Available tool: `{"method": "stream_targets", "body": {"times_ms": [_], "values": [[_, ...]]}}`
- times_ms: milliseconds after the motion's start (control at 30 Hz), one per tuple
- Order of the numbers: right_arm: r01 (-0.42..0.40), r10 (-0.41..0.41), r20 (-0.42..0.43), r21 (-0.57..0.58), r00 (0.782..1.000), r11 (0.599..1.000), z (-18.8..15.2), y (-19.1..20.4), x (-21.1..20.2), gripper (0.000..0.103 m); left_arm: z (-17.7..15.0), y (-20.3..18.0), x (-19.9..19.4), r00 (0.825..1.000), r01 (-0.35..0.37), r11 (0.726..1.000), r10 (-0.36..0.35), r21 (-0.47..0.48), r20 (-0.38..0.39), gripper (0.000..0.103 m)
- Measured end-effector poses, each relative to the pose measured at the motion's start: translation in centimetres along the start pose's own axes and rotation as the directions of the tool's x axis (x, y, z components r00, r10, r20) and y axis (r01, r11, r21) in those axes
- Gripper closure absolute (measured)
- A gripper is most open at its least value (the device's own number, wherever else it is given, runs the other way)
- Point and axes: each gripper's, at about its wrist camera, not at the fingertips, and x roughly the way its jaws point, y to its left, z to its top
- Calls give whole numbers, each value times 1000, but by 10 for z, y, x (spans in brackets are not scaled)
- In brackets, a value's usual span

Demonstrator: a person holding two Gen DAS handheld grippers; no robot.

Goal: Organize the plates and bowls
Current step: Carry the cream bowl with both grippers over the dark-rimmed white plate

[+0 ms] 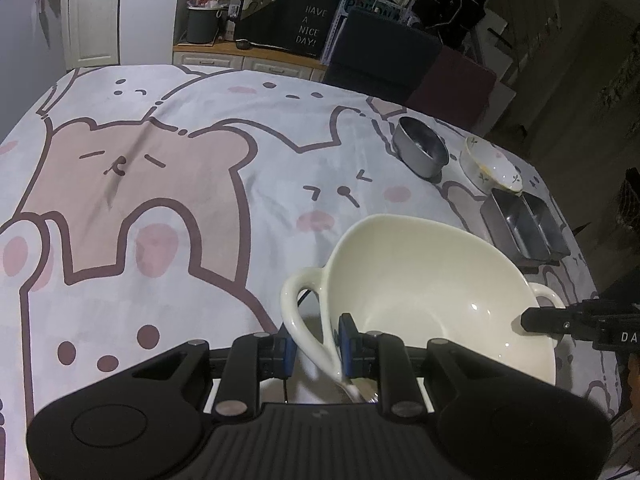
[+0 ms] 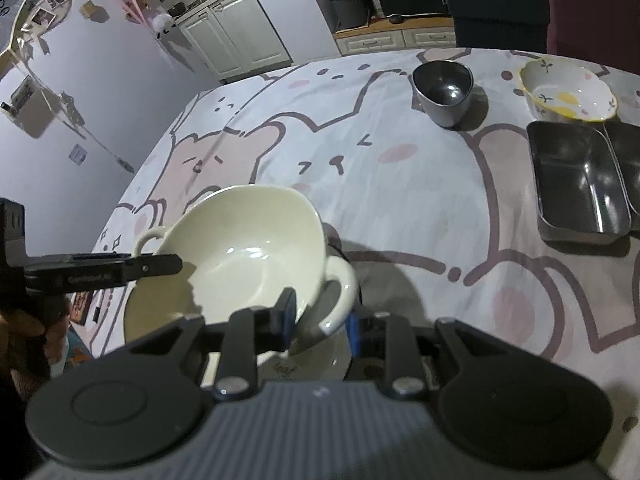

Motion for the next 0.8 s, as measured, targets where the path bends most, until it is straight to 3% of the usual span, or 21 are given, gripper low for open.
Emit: {"method": "stream_targets", "body": {"times_ms": [800], "values": [[7, -8, -85, -8, 996, 1000, -8, 1, 16, 71, -17, 10, 16, 997, -4, 1000, 6, 14, -82, 78]]}}
